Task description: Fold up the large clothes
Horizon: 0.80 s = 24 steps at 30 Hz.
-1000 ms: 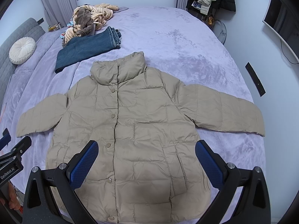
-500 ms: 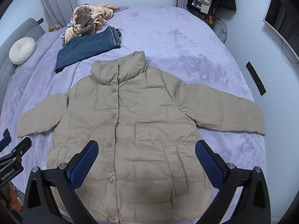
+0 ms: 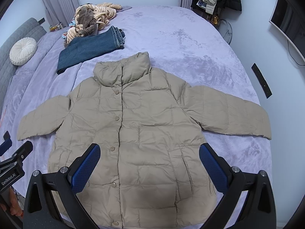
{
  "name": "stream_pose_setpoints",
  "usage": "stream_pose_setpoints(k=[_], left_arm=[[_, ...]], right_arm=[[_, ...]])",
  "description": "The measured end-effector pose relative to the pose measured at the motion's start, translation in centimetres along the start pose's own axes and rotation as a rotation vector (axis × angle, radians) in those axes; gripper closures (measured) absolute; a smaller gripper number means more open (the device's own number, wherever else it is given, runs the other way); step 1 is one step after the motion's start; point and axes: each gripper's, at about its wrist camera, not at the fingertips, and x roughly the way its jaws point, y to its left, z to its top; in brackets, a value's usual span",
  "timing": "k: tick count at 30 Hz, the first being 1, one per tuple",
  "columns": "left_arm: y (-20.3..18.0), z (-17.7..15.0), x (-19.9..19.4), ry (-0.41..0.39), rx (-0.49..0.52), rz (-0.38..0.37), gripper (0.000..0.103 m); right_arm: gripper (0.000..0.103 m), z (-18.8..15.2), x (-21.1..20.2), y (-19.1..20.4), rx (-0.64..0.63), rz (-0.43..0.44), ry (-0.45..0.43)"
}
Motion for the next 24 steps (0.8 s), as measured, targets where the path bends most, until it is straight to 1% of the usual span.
stream_pose_setpoints(k=[14,24], left_arm=[[0.08,0.04,0.00,0.000,0.000,-0.002,0.000],[0.51,-0.56,0.41,0.006,-0.006,-0.005,0.000]], right_arm=[[0.000,0.04,-0.08,0.05,-0.001,0.000,0.002],[0.000,0.07,-0.18,0.13,-0.001,-0.003,0.004]])
